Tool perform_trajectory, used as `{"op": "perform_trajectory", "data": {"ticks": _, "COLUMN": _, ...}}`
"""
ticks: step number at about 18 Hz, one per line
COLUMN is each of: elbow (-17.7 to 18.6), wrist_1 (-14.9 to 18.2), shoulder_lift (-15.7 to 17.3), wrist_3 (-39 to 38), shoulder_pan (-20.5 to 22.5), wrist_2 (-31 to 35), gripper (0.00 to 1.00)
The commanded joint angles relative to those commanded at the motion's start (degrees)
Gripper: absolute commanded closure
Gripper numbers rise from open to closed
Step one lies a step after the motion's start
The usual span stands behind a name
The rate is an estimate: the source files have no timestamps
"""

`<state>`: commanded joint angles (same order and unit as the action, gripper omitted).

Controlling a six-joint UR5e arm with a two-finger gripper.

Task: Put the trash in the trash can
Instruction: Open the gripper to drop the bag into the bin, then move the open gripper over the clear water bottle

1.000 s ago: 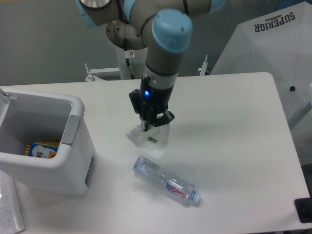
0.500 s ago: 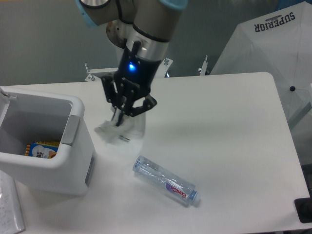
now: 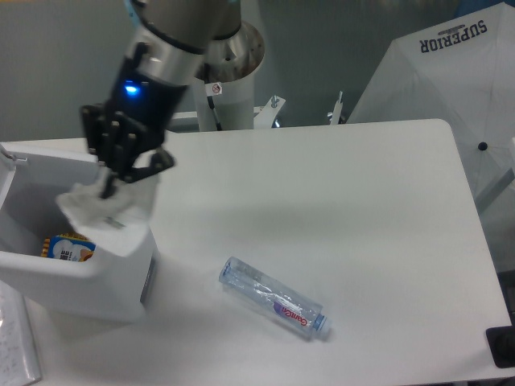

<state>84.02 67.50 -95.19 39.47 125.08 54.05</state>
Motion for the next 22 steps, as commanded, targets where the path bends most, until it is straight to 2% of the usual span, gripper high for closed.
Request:
{"op": "perform_trajectory", "data": {"ticks": 6, "elbow": 0.6, "wrist_1": 0.0, "shoulder_lift": -0.4, "wrist_3": -1.8, "shoulder_pan": -1.4, "wrist_2": 0.4, "gripper": 1.0}}
{"op": "perform_trajectory", "data": {"ticks": 7, "elbow": 0.6, "wrist_1": -0.1, "shoulder_lift": -0.7, "wrist_3": -1.7, "shoulder_pan": -1.5, "wrist_2": 0.3, "gripper": 0.97}}
{"op": "perform_trajectory", "data": {"ticks": 8, "elbow": 0.6, "wrist_1": -0.6, "shoulder_lift": -0.8, "wrist_3": -1.4, "shoulder_pan": -1.5, "wrist_2": 0.2, "gripper": 0.77}}
{"op": "perform_trajectory", "data": {"ticks": 9, "elbow": 0.8, "wrist_1": -1.9, "shoulder_lift": -0.9, "wrist_3": -1.1, "shoulder_pan": -1.5, "wrist_2": 0.2, "gripper": 0.48}}
{"op": "perform_trajectory", "data": {"ticks": 10, "elbow": 1.2, "wrist_1": -3.5, "shoulder_lift": -1.0, "wrist_3": -1.0, "shoulder_pan": -1.5, "wrist_2": 0.3, "gripper": 0.0}}
{"op": "perform_trajectory", "data": {"ticks": 12, "elbow": 1.8, "wrist_1": -4.9, "shoulder_lift": -0.7, "wrist_3": -1.0, "shoulder_pan": -1.5, "wrist_2": 0.4, "gripper": 0.0}}
{"op": "perform_trajectory", "data": {"ticks": 20, "elbow": 1.2, "wrist_1": -5.0, "shoulder_lift": -0.3, "wrist_3": -1.8, "shoulder_pan": -1.3, "wrist_2": 0.3, "gripper": 0.0}}
{"op": "perform_trajectory", "data": {"ticks": 22, "elbow": 1.1, "wrist_1": -4.8, "shoulder_lift": -0.6, "wrist_3": -2.3, "shoulder_pan": 0.0, "wrist_2": 0.2, "gripper": 0.0}}
